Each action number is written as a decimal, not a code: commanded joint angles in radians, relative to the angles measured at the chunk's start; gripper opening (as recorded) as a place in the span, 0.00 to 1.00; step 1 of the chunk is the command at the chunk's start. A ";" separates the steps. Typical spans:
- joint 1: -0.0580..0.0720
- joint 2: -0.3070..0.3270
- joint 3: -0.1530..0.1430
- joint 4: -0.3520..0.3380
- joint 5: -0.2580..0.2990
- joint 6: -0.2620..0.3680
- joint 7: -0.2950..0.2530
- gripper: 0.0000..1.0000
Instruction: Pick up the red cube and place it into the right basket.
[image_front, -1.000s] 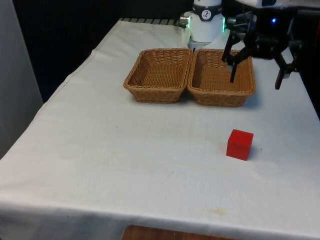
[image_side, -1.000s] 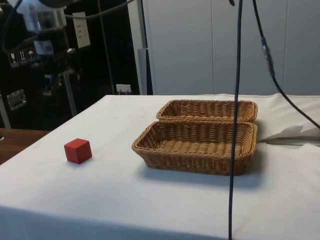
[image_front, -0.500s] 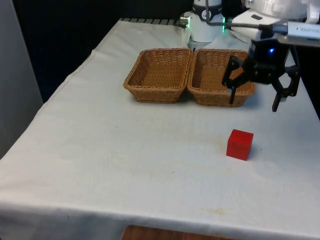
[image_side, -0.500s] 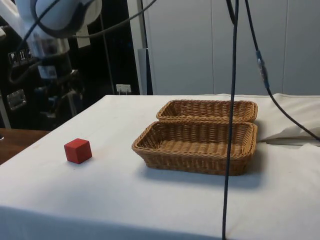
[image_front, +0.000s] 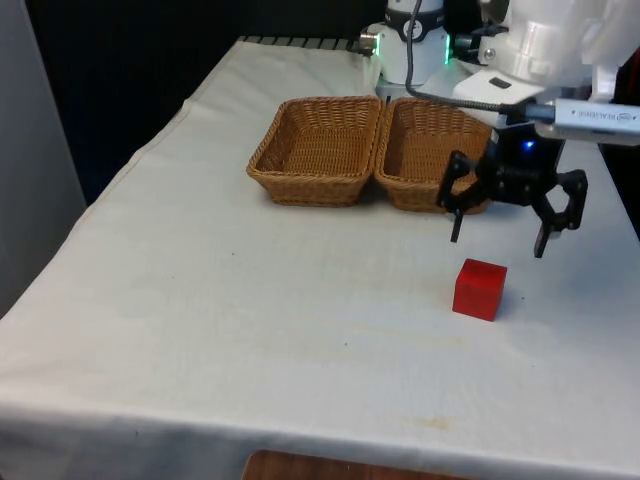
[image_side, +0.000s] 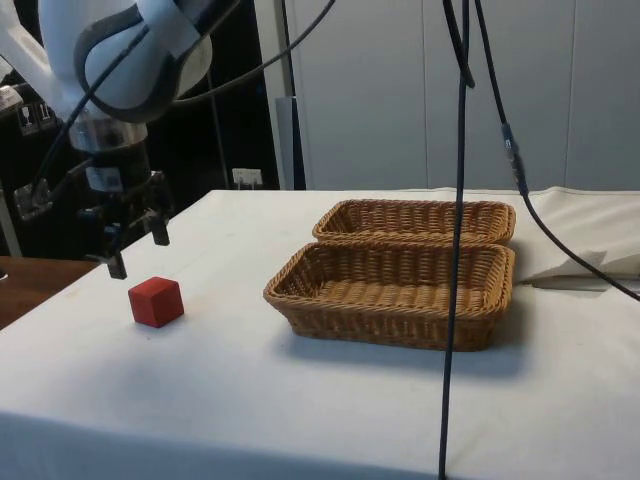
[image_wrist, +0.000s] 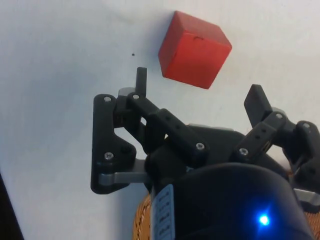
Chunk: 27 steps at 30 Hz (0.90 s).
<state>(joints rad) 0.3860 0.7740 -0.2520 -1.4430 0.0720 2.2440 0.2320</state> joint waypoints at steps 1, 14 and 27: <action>-0.006 0.001 0.009 -0.001 0.013 0.010 -0.005 1.00; -0.017 0.063 0.011 0.004 0.071 0.088 -0.012 1.00; -0.030 0.087 0.010 0.003 0.071 0.108 -0.020 1.00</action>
<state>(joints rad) 0.3630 0.8560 -0.2510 -1.4430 0.1340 2.3420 0.2200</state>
